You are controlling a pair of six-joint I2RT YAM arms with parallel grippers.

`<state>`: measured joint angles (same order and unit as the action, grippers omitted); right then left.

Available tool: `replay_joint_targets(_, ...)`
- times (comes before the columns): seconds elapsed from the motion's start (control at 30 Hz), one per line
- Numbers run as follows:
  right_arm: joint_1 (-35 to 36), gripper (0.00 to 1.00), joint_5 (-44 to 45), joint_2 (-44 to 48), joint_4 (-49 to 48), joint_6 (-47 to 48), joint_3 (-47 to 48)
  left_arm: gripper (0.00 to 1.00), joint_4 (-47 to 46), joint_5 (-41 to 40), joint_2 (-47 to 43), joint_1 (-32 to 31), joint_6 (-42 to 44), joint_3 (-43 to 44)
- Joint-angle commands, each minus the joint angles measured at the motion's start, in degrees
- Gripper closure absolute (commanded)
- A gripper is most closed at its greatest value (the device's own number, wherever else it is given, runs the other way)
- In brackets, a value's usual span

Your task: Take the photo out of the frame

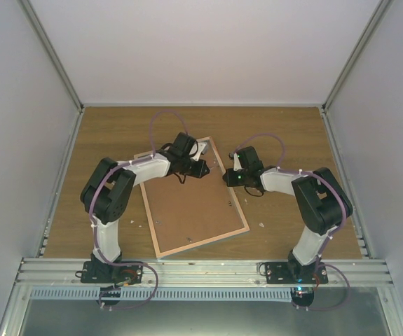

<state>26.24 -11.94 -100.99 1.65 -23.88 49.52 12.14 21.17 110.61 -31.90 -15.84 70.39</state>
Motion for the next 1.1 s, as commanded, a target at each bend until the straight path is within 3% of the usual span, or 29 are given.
replay_joint_targets(0.0,0.7,1.00,1.1,-2.3,4.9,0.5,-1.2,1.00,2.4,-1.1,-3.7,-1.2,-0.3,-1.4)
replay_joint_targets(0.23,0.7,0.99,1.3,-2.2,5.0,0.2,-0.8,1.00,-0.2,-4.3,-8.0,-0.9,-2.6,-4.0)
replay_joint_targets(0.6,0.7,0.99,1.0,-2.5,5.2,0.5,-0.4,1.00,-1.0,-3.9,-2.3,-0.1,-3.7,0.9)
replay_joint_targets(1.07,0.7,1.00,0.8,-3.3,4.8,0.5,-0.4,1.00,-4.0,-4.3,0.5,1.3,-5.8,1.1)
